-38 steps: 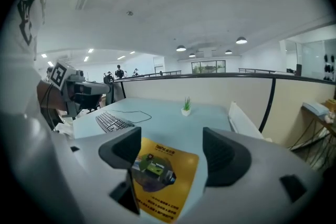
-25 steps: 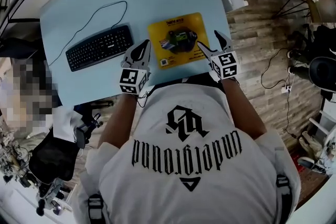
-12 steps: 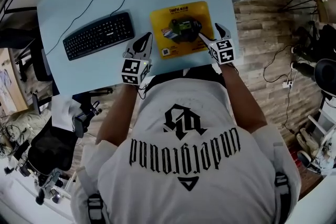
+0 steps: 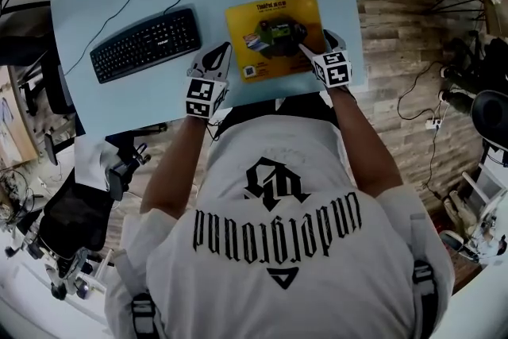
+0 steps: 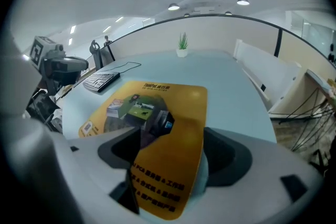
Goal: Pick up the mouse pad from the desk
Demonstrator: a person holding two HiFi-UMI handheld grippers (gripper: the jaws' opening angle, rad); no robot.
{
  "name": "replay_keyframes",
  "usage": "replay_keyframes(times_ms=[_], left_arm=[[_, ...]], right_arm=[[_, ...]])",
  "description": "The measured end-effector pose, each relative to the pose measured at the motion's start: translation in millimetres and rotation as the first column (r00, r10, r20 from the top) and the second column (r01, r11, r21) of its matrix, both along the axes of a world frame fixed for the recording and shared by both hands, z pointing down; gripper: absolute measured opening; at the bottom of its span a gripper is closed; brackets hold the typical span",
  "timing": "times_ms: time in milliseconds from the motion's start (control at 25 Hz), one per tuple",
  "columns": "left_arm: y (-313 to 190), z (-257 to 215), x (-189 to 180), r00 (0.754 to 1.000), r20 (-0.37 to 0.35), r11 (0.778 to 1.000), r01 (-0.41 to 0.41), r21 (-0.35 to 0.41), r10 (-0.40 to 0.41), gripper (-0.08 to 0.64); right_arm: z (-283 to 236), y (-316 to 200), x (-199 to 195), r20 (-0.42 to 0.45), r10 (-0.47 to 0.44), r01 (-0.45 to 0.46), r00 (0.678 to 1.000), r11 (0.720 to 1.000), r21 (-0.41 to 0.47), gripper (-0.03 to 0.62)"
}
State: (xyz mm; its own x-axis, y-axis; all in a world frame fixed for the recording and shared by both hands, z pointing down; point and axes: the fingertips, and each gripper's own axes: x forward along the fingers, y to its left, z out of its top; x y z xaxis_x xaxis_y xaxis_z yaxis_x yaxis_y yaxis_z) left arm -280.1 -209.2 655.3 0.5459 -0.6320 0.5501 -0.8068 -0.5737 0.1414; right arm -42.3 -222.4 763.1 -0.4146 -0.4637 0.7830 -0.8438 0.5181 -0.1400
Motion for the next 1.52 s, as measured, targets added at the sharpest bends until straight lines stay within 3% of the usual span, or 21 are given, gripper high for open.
replay_keyframes(times_ms=[320, 600, 1000, 1280, 1360, 1520], left_arm=[[-3.4, 6.2, -1.9, 1.0, -0.002, 1.0, 0.002, -0.011, -0.002, 0.008], [-4.1, 7.2, -3.7, 1.0, 0.003, 0.999, 0.006, -0.035, -0.006, 0.008], [-3.9, 5.1, 2.9, 1.0, -0.013, 1.0, -0.001, -0.023, 0.0, 0.008], [-2.7, 1.1, 1.7, 1.0, -0.019, 1.0, 0.006, 0.002, -0.006, 0.008], [0.2, 0.5, 1.4, 1.0, -0.019, 1.0, 0.006, 0.001, -0.006, 0.008], [5.5, 0.2, 0.0, 1.0, -0.015, 1.0, 0.011, -0.005, -0.011, 0.008]], right_arm=[[12.5, -0.2, 1.8, -0.013, 0.019, -0.02, 1.0, 0.999, -0.028, 0.382], [14.8, -0.3, -1.4, -0.057, 0.034, -0.034, 0.998, 0.999, 0.0, 0.393], [12.6, 0.1, -0.7, -0.053, 0.038, -0.037, 0.998, 0.999, 0.011, 0.37], [7.9, 10.5, -24.8, -0.031, -0.037, 0.037, 0.999, 0.999, -0.002, 0.163], [6.3, 14.7, -33.3, -0.025, -0.074, 0.074, 0.997, 0.997, 0.001, 0.078], [5.1, 18.0, -38.0, -0.028, -0.1, 0.1, 0.995, 0.995, 0.005, 0.044]])
